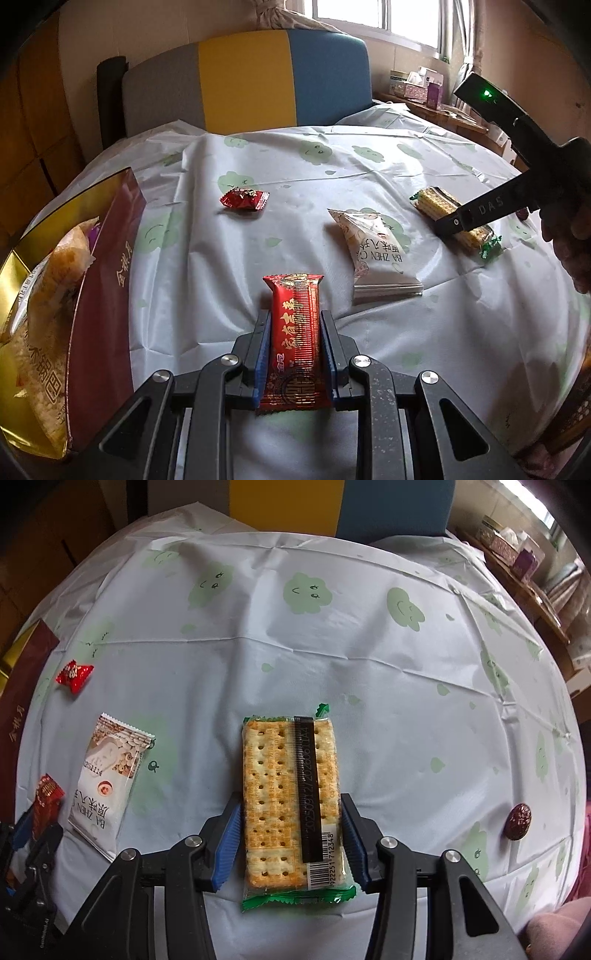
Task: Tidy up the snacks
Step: 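Carry the red bar over the gold box and open the left gripper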
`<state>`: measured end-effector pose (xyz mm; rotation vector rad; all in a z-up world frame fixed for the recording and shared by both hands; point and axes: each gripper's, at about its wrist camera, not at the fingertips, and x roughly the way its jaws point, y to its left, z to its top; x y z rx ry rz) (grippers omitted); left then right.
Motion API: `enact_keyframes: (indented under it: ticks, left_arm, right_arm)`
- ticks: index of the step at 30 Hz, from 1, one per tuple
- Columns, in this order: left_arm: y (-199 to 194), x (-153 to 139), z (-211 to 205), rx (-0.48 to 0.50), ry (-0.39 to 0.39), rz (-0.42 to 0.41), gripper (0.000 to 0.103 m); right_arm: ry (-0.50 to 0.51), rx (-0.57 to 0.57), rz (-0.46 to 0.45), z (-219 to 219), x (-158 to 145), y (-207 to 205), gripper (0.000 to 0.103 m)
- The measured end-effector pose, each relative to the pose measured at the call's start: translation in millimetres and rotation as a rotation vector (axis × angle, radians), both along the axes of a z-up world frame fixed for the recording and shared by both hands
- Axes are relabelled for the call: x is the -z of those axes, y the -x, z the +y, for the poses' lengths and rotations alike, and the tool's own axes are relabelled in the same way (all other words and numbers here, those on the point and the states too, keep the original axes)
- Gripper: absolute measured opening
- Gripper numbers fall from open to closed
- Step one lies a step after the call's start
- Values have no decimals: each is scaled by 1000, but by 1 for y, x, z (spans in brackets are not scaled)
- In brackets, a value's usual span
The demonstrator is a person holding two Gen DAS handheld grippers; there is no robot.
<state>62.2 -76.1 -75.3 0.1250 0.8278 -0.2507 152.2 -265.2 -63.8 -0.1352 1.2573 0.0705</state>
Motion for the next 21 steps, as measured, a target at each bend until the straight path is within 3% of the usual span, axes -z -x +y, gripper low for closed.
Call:
enact_keyframes:
  ticks: [13,21]
  left_arm:
    - [0,-5,4,-21,17,49,23]
    - [12,-16,8,-14,23,37,23]
  right_arm:
    - [30,-28,-7,9,3,-4,50]
    - [43,-34,-22,12,4,2,50]
